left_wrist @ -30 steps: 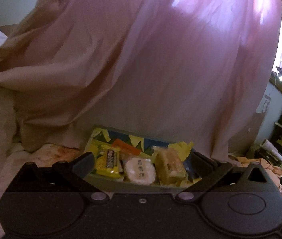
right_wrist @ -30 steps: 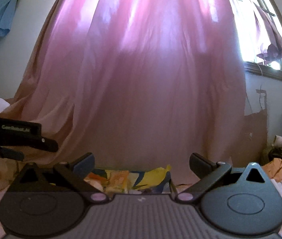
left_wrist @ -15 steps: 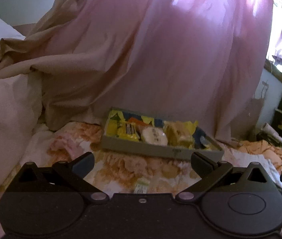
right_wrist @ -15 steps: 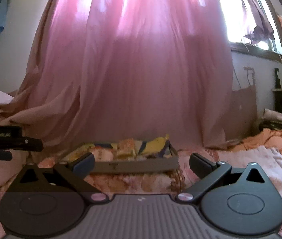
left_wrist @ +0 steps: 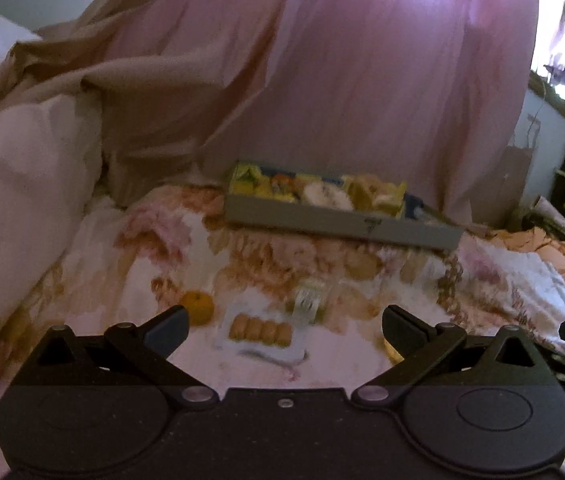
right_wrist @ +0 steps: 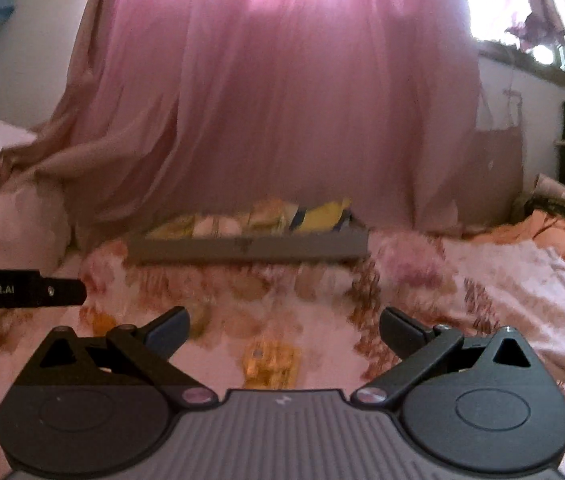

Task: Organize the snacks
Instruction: 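Move both tools back over the remaining snacks, then grasp the clear green-label packet with the left tool while the right tool grasps the gold foil packet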

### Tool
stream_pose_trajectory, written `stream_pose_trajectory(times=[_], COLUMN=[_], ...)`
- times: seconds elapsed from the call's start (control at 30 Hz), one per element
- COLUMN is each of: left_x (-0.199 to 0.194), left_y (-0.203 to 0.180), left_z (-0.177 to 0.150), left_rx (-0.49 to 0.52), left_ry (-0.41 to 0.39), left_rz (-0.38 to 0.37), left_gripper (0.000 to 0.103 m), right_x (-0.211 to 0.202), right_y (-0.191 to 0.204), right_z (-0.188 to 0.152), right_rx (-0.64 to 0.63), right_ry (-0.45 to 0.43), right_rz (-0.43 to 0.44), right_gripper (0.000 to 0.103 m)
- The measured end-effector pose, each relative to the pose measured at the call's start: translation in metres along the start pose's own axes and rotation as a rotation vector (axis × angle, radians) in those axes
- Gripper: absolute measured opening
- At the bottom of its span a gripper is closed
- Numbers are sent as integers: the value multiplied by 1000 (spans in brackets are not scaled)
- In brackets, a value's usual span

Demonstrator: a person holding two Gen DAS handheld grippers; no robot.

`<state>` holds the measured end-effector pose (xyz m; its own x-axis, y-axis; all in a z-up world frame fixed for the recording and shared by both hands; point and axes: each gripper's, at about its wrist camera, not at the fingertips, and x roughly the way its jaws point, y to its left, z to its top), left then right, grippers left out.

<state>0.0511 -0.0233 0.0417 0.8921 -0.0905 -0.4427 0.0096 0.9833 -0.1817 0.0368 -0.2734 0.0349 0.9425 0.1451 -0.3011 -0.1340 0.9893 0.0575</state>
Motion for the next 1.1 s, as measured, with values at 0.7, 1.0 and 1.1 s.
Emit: stream_pose_trajectory(times=[0.7,1.0,1.1], left_x=[42,53,55], left_y=[32,32,30], left_z=[-34,-41,-42], left_rx=[-9,18,38], left_ry=[235,268,268], left_rz=[70,67,66], left_gripper=[102,102,102], right_x=[51,66,70], right_y=[14,16,17], right_z=[-39,-47,-49], right_rx=[-24,-30,-35], right_ry=[270,310,319], right_rz=[36,37,34], right_gripper=[103,103,103])
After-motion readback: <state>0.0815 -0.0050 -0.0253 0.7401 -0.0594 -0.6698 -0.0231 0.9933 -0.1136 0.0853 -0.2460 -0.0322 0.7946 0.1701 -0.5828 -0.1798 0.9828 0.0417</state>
